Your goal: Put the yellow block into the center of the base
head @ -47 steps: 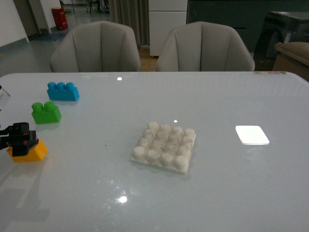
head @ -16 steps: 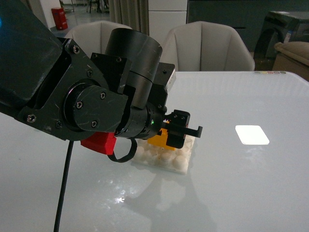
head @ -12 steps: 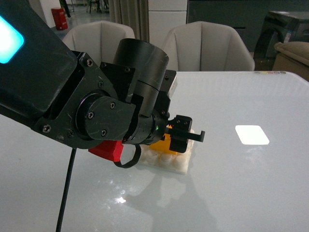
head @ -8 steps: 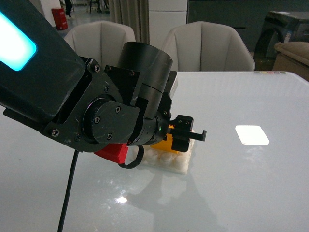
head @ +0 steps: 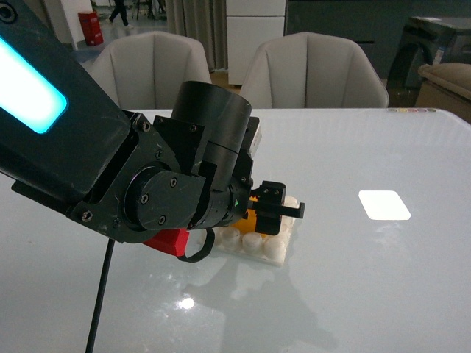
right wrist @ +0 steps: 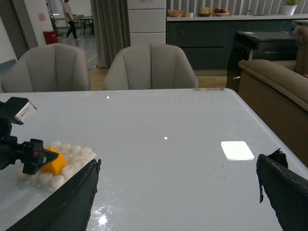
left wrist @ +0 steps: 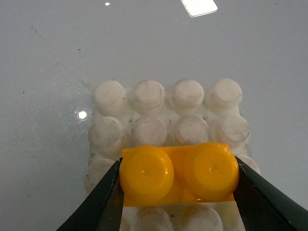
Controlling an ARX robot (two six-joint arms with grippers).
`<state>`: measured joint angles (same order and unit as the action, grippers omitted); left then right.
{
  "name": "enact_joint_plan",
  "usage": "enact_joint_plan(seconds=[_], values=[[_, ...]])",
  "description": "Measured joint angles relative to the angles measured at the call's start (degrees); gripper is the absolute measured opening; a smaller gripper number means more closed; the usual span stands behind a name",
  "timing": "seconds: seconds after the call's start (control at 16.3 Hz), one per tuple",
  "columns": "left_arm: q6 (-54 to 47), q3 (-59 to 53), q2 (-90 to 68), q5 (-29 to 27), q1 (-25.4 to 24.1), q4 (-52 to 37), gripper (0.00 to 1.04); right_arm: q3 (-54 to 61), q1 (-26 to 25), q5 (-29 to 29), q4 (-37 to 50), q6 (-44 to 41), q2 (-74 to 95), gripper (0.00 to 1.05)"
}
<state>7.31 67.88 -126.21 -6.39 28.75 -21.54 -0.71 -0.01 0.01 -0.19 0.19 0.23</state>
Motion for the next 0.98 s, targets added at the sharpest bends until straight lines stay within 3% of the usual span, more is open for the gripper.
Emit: enact_joint_plan(seconds=[0.31,0.55,0.98], values=[[-0.4,-1.0,0.0,3.0,-0.5,-0.8,0.58,0.0,0.0,0.0,0.0,0.0,0.0,0.98],[-0.7,-1.1,0.1,3.2,-0.3,-1.6,0.98,0.0,0.0,0.0,0.0,0.0,0.0,0.98],[-1.8,-3.3,8.0,-1.0,-0.3,-5.4,0.98,0.0,0.0,0.0,0.0,0.0,0.0,0.98]])
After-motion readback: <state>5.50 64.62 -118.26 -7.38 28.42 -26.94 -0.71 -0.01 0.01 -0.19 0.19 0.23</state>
